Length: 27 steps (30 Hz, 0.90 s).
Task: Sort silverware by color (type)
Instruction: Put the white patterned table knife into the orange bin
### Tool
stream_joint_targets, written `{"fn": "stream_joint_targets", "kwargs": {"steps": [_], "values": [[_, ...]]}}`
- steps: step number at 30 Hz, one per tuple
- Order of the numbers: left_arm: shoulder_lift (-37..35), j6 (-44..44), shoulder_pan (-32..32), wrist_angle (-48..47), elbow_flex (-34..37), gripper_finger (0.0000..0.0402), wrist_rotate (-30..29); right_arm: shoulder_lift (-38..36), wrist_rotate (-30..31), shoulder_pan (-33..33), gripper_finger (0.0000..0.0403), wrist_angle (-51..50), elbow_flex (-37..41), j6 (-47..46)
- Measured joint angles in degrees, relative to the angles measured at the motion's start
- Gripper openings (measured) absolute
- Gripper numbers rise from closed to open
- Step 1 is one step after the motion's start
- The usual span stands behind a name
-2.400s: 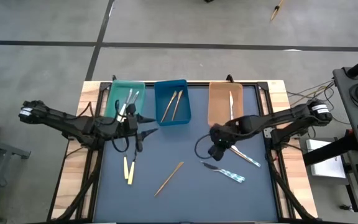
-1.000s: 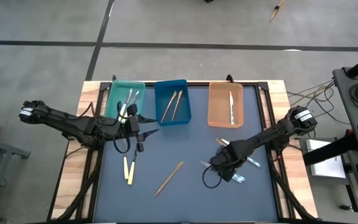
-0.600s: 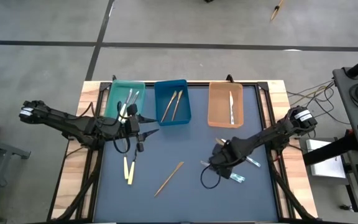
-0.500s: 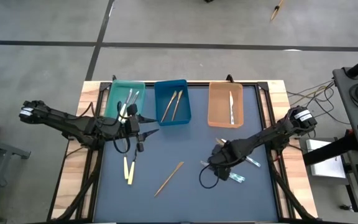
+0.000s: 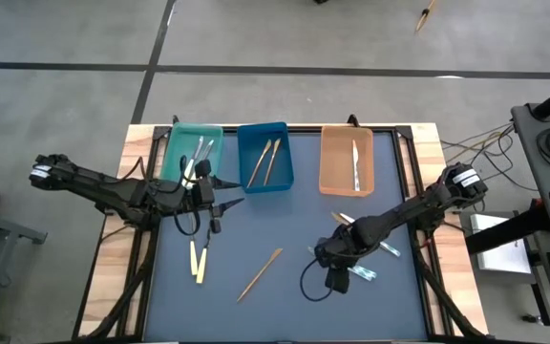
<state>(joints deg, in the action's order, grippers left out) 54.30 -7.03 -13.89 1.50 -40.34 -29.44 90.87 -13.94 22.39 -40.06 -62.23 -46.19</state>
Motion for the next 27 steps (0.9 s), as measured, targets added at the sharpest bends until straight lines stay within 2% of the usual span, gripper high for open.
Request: {"fn": "stream_joint_targets", "kwargs": {"steps": [8, 15, 27], "values": [[0.00, 0.00, 0.00, -0.02, 0.00, 0.0153, 0.00, 0.00, 3.46, -0.37, 0.0126, -1.84, 0.41, -3.58], [0.00, 0.00, 0.00, -0.02, 0.00, 0.0153, 0.01, 0.00, 3.47, -0.85, 0.0018, -5.16, 0.98, -4.09], [0.00, -0.04, 0.00, -0.02, 0.00, 0.0153, 0.01, 0.02, 3.02, -0.79, 0.0009, -3.72, 5.35, -4.36]]}}
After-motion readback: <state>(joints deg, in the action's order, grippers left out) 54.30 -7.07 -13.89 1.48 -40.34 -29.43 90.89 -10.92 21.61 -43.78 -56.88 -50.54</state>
